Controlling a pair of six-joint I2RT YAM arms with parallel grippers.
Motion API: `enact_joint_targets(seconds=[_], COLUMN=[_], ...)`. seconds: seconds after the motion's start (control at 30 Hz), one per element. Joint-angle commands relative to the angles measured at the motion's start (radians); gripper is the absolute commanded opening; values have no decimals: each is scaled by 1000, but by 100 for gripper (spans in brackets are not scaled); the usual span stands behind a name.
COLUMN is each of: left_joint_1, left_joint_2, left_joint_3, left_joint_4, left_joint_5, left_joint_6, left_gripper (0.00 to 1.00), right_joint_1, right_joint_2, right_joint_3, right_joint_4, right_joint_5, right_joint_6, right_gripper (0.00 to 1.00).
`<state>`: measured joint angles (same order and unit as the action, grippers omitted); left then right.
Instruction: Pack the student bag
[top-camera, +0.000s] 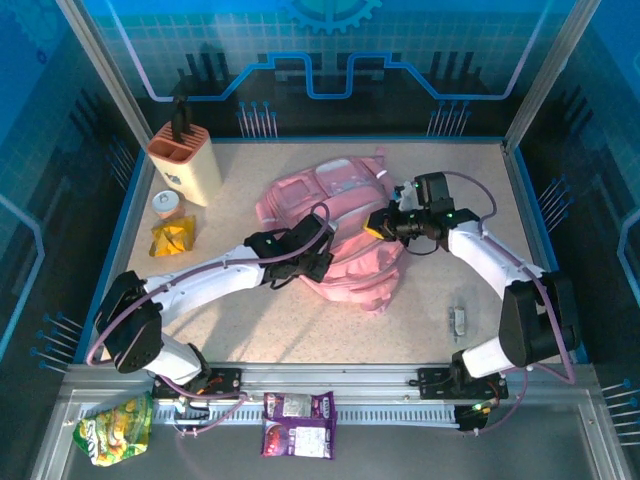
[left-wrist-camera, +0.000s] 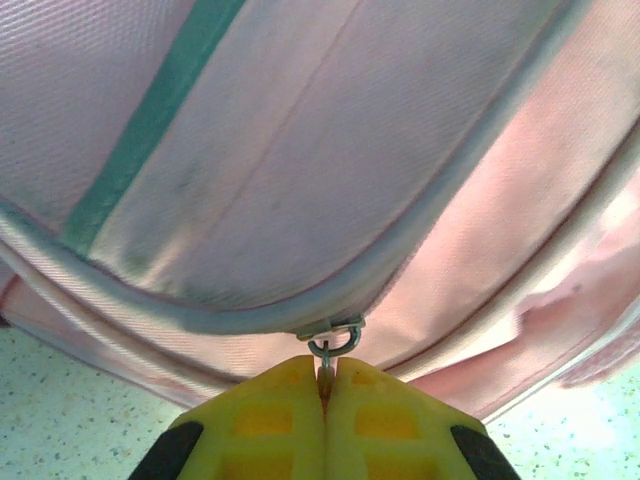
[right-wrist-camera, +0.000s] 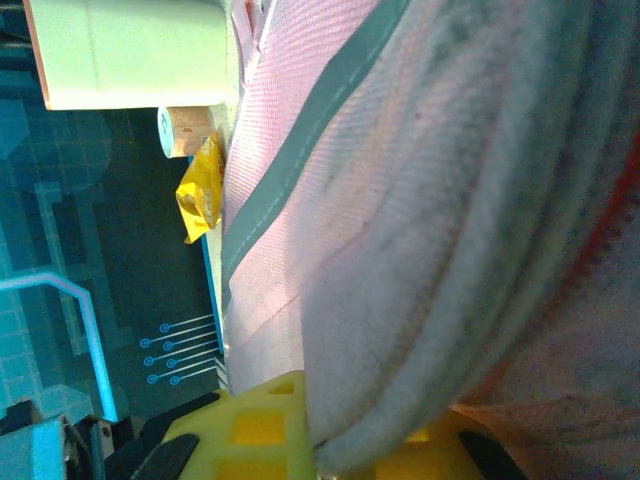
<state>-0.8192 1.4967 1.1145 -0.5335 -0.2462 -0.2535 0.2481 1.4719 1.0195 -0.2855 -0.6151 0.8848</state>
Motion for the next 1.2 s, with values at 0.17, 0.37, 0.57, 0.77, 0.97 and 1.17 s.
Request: enact_joint_targets(seconds=[0.17,0.37,0.57,0.77,0.97,1.17], left_joint_1=[137,241,272,260,219,98], left_joint_2=[-78,-85,-43,-90,-185,-252], left_joint_3=[-63,-111,-73,-123,-155,-258], left_joint_4=[-66,31,19,87,99,244], left_joint_5=[18,67,-8,118,204,173], left_joint_6=[71,121,93,14,-92,-304], left_gripper=[0,0,0,7,50,78], right_joint_1=[-92,-92,-69,-53,-48,-49], right_joint_2=[11,29,3,-42,-170,-294], right_joint_3=[98,100,110,94,52,-6], right_joint_4=[-109,-127,-183,-212,-329,-502], right_joint_5=[11,13,86,122,256,478], right_joint_6=[-244,-266,-310,-334,-395,-406], right_gripper=[0,0,0,22,53,77])
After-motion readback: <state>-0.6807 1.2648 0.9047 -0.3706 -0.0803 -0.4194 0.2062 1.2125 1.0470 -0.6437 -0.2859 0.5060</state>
